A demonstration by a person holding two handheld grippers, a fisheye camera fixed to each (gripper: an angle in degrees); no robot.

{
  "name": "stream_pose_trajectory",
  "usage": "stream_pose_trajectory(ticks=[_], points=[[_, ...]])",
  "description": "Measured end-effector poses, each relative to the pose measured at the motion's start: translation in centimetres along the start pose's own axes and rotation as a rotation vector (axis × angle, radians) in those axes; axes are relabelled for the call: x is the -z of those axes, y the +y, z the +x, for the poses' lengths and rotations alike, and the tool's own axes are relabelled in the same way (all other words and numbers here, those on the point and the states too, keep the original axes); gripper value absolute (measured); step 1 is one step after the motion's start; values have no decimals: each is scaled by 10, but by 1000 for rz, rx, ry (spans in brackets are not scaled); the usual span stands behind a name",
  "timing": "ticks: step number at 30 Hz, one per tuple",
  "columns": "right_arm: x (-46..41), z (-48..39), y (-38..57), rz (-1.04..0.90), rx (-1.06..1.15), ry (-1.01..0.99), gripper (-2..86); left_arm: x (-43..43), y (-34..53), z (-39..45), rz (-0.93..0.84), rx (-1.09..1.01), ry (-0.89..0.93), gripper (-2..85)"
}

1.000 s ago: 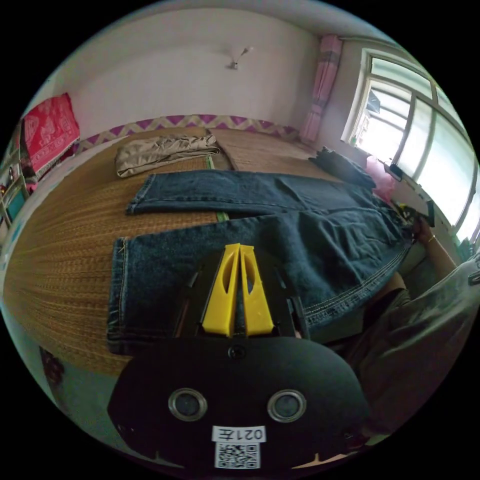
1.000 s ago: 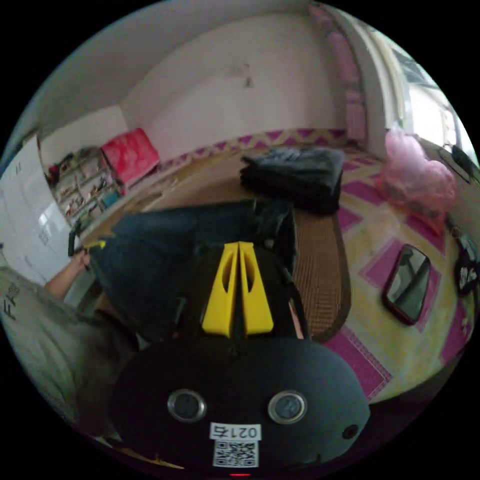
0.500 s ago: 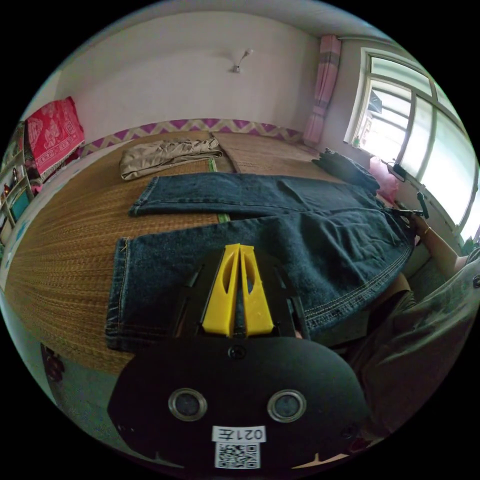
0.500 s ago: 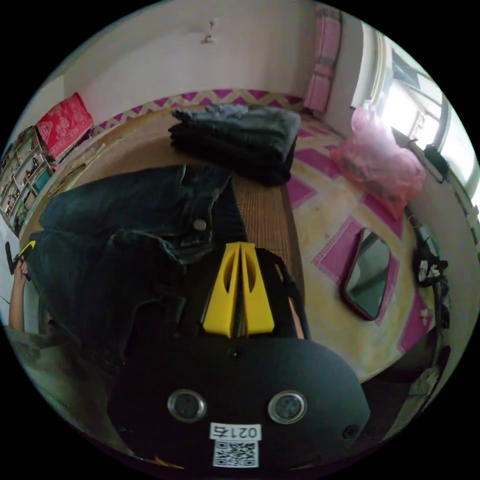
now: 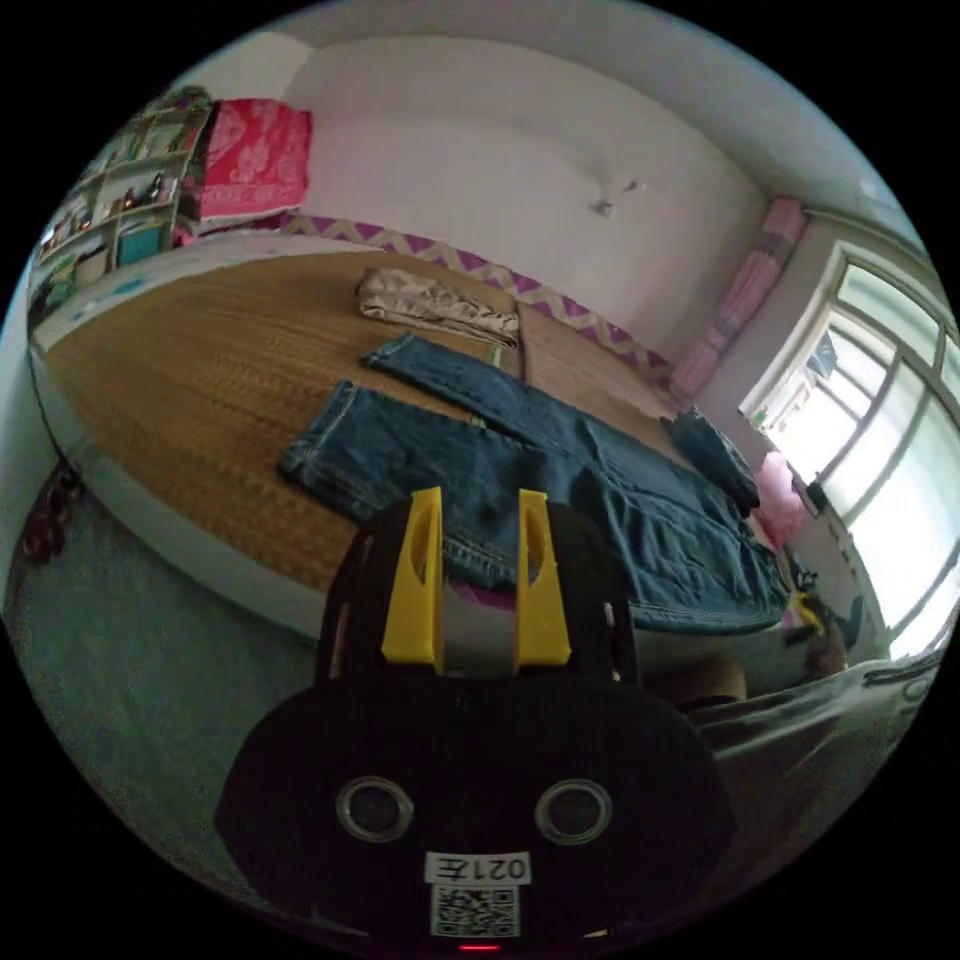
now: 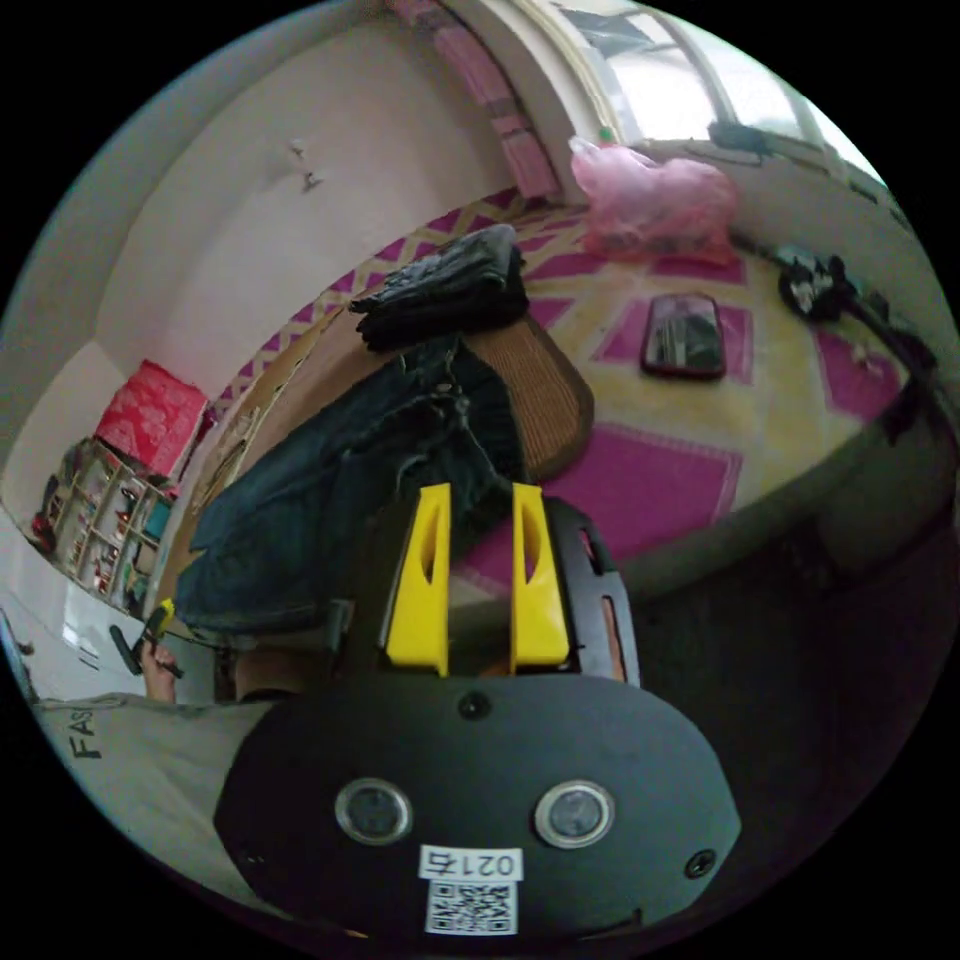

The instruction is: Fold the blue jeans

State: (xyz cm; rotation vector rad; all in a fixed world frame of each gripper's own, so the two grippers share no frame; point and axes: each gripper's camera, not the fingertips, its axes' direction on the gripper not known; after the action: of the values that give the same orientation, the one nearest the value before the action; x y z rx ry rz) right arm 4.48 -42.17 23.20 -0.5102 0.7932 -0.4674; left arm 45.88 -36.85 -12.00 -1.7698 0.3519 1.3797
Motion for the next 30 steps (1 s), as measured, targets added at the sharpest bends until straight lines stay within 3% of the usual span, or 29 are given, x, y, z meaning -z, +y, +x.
stream_pose_trajectory(ticks=[7, 20, 30], points=[[3, 68, 18, 3, -266, -193, 114, 30, 22, -65, 81, 316, 6, 97], [10, 108, -16, 26, -338, -325, 105, 19, 7, -152, 44, 494, 32, 135], [15, 145, -19, 13, -371, -388, 96, -5, 1, -186, 9, 564, 139, 113]])
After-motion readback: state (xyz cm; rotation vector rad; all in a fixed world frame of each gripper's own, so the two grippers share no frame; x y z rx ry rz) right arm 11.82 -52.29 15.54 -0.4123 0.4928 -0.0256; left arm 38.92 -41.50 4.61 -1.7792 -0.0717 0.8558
